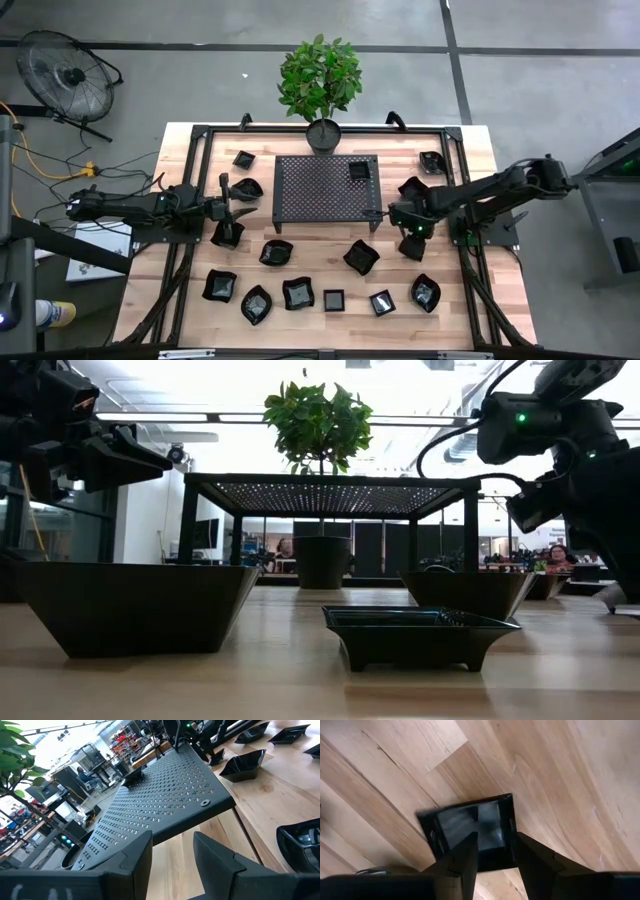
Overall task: Pick & Place Mini shaped plates
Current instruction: Stack the black square plate on top of the other black square plate on the shelf
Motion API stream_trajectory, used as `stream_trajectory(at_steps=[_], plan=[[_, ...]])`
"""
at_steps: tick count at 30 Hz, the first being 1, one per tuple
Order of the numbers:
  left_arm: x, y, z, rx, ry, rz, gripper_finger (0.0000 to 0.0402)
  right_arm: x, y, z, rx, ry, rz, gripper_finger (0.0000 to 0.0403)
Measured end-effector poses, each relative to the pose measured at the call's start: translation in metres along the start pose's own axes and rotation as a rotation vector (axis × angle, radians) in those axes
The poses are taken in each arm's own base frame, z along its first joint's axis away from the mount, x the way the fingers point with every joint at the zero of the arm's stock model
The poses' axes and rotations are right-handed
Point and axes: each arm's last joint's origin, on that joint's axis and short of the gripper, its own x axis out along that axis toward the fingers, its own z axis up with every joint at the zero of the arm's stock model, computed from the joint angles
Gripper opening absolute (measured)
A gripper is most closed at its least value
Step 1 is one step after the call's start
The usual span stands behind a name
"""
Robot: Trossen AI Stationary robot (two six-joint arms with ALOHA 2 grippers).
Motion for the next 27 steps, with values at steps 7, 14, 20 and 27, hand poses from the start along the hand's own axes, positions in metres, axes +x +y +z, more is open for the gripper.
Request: stream_trajectory(at_steps=[7,14,20,27], plan=[[0.0,0.0,0.0,0.0,0.0,0.0,0.014,0.001,0.0,0.001,0.036,-0.003,0.002,0.0089],[0.0,0.0,0.0,0.0,0.0,0.0,0.014,0.001,0.0,0.001,0.037,-0.003,0.002,0.0012],[0.0,0.0,0.0,0.0,0.0,0.0,0.014,0.001,0.001,0.001,0.06,-0.001,0.005,0.0002],[0.0,0.0,0.0,0.0,0.0,0.0,0.014,-0.017,0.007,0.0,0.076,-0.01,0.022,0.0001]])
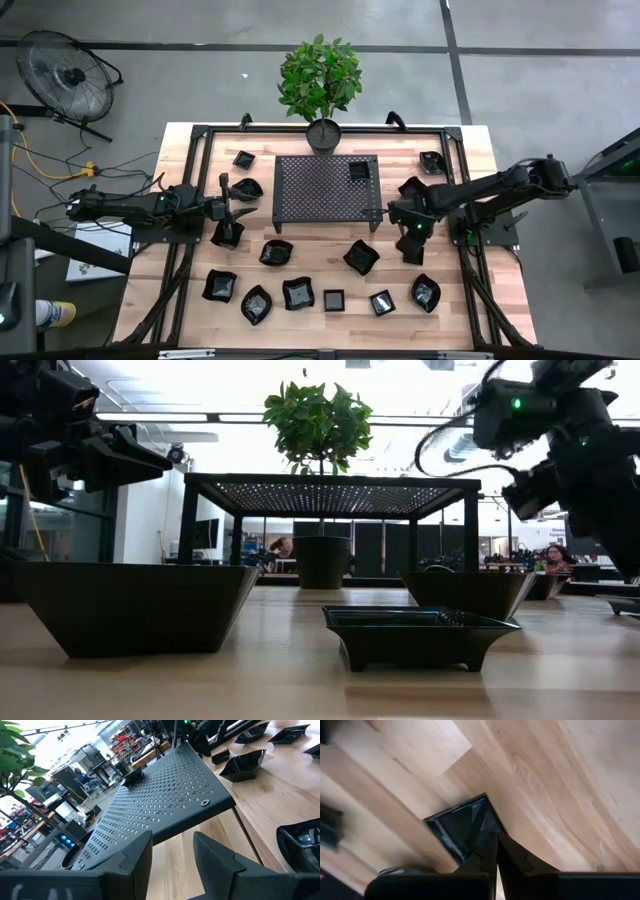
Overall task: Pick & Place Mini shaped plates
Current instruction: Stack the black square plate on top of the other black square plate on the shelf
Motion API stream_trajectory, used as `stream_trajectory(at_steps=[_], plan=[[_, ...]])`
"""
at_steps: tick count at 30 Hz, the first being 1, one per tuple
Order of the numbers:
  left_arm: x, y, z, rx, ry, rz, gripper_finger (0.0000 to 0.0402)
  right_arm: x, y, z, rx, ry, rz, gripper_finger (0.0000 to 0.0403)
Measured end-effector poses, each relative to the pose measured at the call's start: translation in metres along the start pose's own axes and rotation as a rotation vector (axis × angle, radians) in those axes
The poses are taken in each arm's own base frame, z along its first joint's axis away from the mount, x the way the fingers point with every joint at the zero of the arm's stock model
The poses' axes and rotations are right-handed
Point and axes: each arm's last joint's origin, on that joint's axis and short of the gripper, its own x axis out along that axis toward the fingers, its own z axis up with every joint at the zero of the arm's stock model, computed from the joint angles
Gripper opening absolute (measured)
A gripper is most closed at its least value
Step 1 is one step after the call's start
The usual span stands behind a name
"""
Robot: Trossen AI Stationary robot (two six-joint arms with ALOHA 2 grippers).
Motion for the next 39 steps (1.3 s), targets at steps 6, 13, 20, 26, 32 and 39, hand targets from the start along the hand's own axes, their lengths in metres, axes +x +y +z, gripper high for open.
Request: stream_trajectory(at_steps=[6,13,20,26,32,39], plan=[[0.0,0.0,0.0,0.0,0.0,0.0,0.014,-0.019,0.002,-0.005,-0.053,-0.039,-0.003,0.0001],[0.0,0.0,0.0,0.0,0.0,0.0,0.014,-0.007,0.001,-0.009,-0.262,-0.015,0.024,0.0017],[0.0,0.0,0.0,0.0,0.0,0.0,0.014,0.0,-0.004,-0.01,-0.273,-0.031,-0.007,0.0101],[0.0,0.0,0.0,0.0,0.0,0.0,0.014,0.009,-0.006,-0.012,-0.35,-0.034,0.005,0.015],[0.0,0.0,0.0,0.0,0.0,0.0,0.014,0.014,-0.009,-0.014,-0.411,-0.039,-0.016,0.0153],[0.0,0.0,0.0,0.0,0.0,0.0,0.014,0.021,-0.01,-0.012,-0.435,-0.07,0.004,0.0153]])
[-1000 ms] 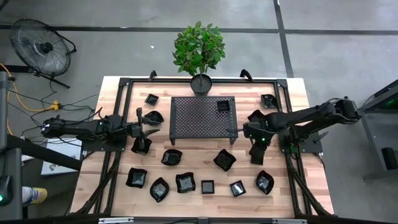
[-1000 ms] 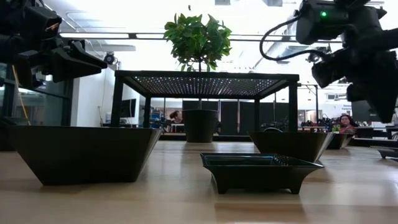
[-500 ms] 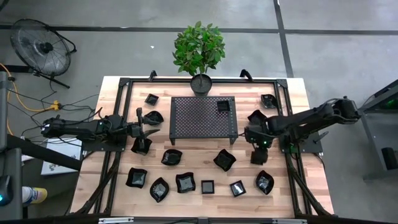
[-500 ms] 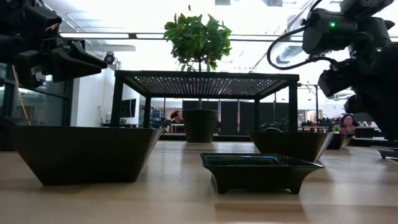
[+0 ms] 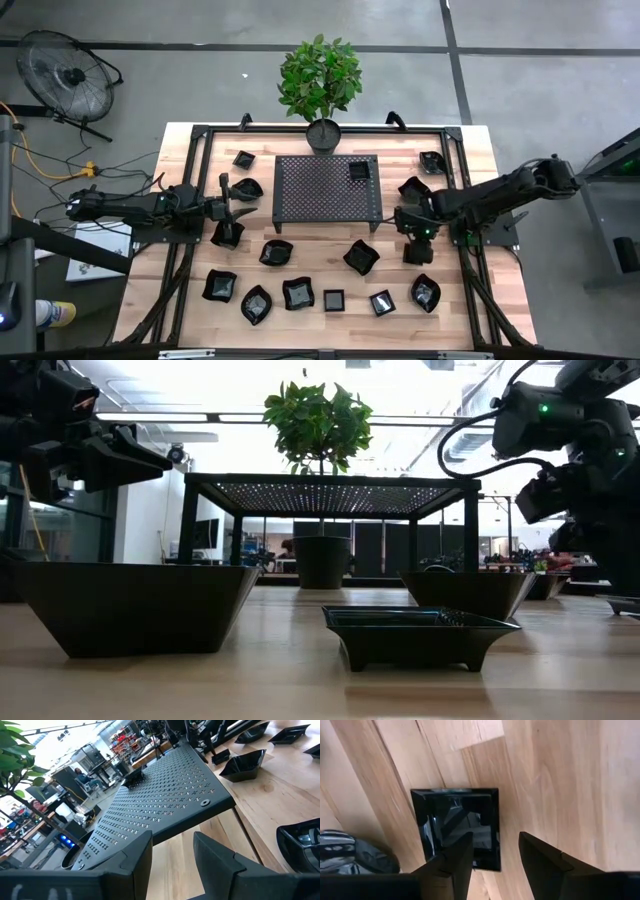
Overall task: Pick & Place Mini shaped plates
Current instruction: Stack the black square plate on top of the other black square plate on the shelf
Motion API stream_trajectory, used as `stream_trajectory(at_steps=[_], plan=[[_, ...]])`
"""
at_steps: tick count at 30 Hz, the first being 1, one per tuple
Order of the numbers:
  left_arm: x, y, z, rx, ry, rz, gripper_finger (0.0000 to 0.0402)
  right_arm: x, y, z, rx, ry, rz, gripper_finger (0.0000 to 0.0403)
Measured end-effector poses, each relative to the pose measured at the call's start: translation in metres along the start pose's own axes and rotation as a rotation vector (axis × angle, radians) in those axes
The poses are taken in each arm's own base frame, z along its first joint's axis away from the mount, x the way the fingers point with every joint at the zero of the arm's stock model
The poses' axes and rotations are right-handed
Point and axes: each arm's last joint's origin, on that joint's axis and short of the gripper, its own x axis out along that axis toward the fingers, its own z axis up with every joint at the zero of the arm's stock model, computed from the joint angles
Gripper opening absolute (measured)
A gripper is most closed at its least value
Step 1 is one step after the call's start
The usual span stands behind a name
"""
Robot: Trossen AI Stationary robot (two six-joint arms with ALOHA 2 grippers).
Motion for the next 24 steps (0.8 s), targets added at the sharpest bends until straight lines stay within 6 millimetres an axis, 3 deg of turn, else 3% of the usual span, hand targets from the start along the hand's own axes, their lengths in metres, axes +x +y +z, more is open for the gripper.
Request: stream_trajectory(at_steps=[7,17,24], plan=[[0.0,0.0,0.0,0.0,0.0,0.0,0.014,0.0022,-0.001,0.0003,-0.007,-0.02,-0.007,0.0134],[0.0,0.0,0.0,0.0,0.0,0.0,0.014,0.0022,-0.0004,-0.0002,-0.007,-0.006,0.018,0.0011],[0.0,0.0,0.0,0.0,0.0,0.0,0.014,0.0021,0.0004,-0.0001,0.068,-0.001,0.039,0.0001]])
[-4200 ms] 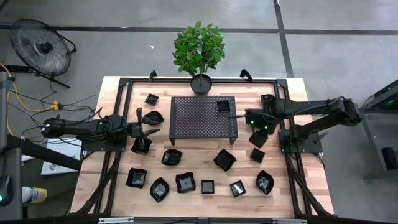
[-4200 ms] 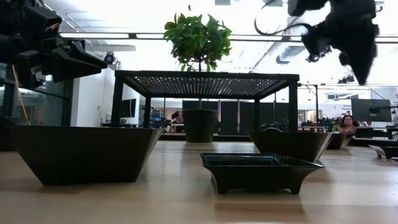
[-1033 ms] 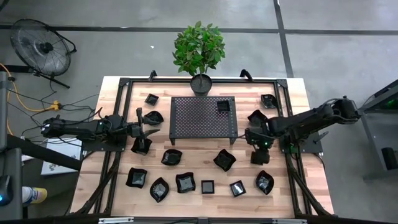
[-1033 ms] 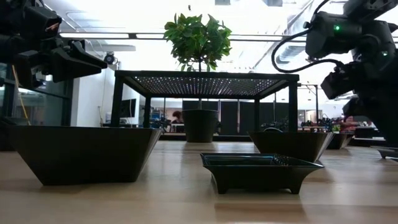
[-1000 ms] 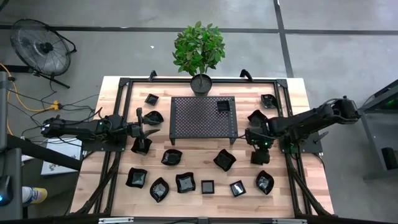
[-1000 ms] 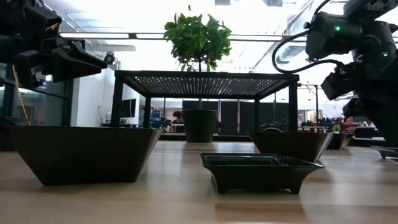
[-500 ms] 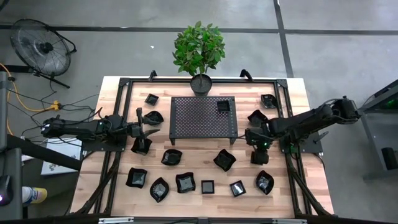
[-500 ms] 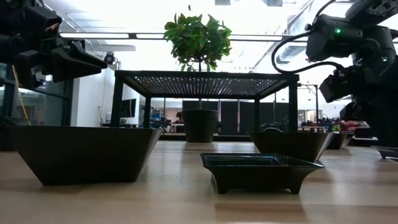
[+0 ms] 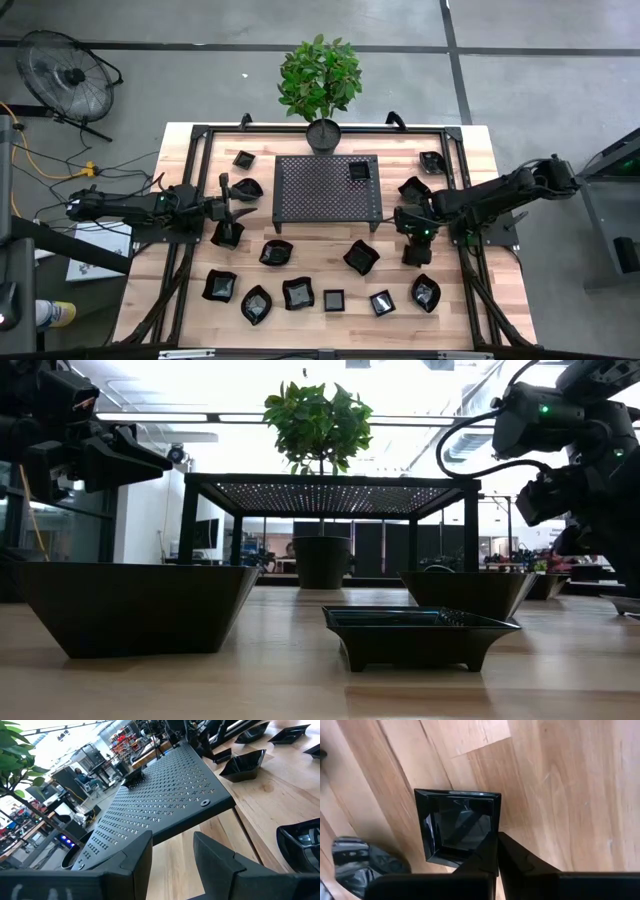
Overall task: Pick & Place Mini shaped plates
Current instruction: Stack the black square plate on top of the other black square plate on the shelf
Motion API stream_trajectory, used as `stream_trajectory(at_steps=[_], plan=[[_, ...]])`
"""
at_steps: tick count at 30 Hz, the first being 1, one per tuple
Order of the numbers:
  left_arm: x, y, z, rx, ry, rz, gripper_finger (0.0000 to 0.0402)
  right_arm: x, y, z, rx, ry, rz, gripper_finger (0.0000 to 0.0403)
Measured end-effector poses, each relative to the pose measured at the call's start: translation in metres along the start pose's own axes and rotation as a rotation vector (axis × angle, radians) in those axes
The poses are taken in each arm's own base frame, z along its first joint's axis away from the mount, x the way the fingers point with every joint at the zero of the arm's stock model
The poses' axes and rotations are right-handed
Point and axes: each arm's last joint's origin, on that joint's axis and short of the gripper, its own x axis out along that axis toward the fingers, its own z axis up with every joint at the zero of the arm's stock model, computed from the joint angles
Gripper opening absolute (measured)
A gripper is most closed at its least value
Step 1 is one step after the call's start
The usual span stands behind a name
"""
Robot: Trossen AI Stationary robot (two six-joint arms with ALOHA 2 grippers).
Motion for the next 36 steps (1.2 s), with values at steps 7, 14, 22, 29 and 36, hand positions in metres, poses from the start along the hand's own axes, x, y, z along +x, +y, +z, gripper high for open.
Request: stream_trajectory(at_steps=[7,14,22,29,36], plan=[[0.0,0.0,0.0,0.0,0.0,0.0,0.014,-0.016,0.008,0.004,0.056,-0.058,0.047,0.0],[0.0,0.0,0.0,0.0,0.0,0.0,0.014,-0.043,0.015,-0.001,0.129,-0.084,0.058,0.0],[0.0,0.0,0.0,0.0,0.0,0.0,0.014,-0.08,0.027,-0.002,0.174,-0.127,0.086,0.0],[0.0,0.0,0.0,0.0,0.0,0.0,0.014,-0.118,0.036,0.007,0.283,-0.245,0.113,0.0],[0.0,0.0,0.0,0.0,0.0,0.0,0.014,-0.156,0.036,0.021,0.353,-0.422,0.135,0.0]])
